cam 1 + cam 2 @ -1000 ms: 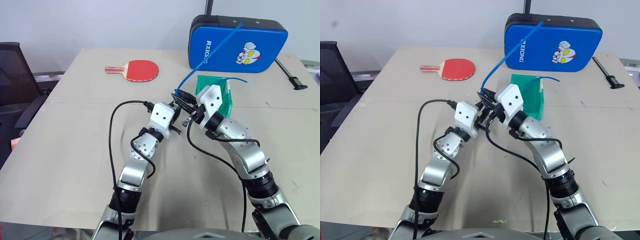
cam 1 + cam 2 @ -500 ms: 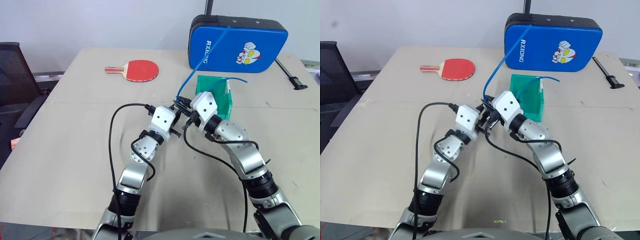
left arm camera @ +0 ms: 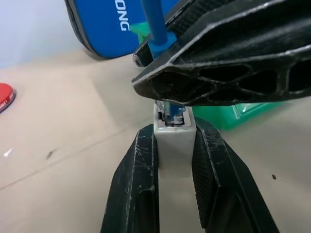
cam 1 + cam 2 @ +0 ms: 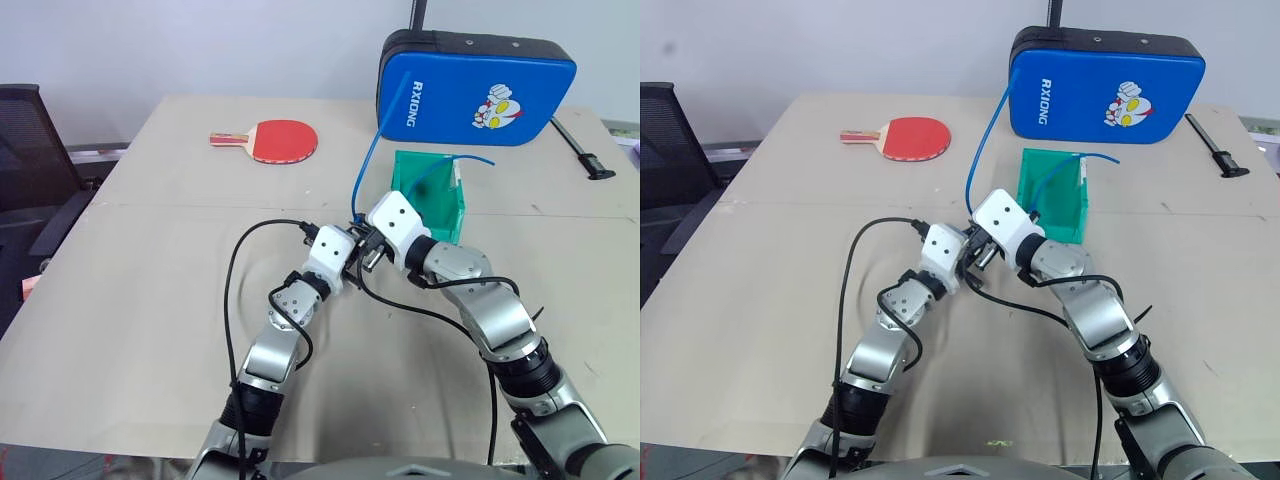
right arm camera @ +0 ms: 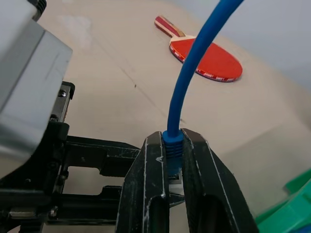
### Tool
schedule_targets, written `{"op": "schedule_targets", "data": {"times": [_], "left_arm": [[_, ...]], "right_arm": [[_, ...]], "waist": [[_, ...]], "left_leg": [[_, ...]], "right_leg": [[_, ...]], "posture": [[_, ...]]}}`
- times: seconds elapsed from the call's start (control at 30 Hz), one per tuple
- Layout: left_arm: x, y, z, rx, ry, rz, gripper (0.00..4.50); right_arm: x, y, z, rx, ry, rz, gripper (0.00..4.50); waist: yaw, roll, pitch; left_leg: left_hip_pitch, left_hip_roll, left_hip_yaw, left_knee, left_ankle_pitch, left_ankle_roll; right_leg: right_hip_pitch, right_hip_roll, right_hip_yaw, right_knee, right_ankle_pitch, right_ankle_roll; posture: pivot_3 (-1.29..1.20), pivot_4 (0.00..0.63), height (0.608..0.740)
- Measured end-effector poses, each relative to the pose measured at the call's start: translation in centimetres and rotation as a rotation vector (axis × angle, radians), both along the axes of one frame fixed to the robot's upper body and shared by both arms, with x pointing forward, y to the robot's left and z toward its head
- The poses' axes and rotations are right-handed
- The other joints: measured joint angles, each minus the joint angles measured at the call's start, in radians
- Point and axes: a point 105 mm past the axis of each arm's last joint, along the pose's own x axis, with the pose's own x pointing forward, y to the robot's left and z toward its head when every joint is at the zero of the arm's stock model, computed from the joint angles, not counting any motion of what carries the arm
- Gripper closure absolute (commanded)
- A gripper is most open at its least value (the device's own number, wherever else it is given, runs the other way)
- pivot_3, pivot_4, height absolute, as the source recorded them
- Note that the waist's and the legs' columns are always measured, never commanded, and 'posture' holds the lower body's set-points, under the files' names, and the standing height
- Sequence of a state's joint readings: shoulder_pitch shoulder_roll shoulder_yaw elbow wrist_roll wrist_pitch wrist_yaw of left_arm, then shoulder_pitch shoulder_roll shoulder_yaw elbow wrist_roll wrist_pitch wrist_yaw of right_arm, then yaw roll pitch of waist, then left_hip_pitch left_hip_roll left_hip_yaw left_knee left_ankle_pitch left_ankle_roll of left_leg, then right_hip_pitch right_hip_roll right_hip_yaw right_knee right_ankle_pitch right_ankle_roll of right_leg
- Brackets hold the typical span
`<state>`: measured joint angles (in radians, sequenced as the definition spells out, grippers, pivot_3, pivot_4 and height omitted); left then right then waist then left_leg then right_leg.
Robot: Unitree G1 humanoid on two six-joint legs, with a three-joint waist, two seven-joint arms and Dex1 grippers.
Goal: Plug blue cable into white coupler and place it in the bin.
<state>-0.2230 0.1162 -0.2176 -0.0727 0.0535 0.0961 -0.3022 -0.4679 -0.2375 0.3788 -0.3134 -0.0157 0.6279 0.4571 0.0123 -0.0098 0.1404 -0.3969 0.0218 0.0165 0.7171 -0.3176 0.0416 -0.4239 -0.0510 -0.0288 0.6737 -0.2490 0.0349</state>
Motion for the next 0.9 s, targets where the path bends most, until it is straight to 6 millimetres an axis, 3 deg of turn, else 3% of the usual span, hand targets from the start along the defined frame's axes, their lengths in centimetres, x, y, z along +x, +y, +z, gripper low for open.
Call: {"op": "schedule_targets", "data": {"times": [0.9], "left_arm": [[0.0,-0.5,-0.5,-0.065,0.076,-0.017,4.18]], "right_arm": [[0.3,-0.3,-1.2,0.054,0.049,-0.032,4.50]], "waist": [[0.000,0.000,0.000]], "left_leg": [[0.000,0.000,0.000,0.000,0.000,0.000]], "right_leg": [[0.000,0.000,0.000,0.000,0.000,0.000]], "posture": [[0.00,0.150,0.681]]}}
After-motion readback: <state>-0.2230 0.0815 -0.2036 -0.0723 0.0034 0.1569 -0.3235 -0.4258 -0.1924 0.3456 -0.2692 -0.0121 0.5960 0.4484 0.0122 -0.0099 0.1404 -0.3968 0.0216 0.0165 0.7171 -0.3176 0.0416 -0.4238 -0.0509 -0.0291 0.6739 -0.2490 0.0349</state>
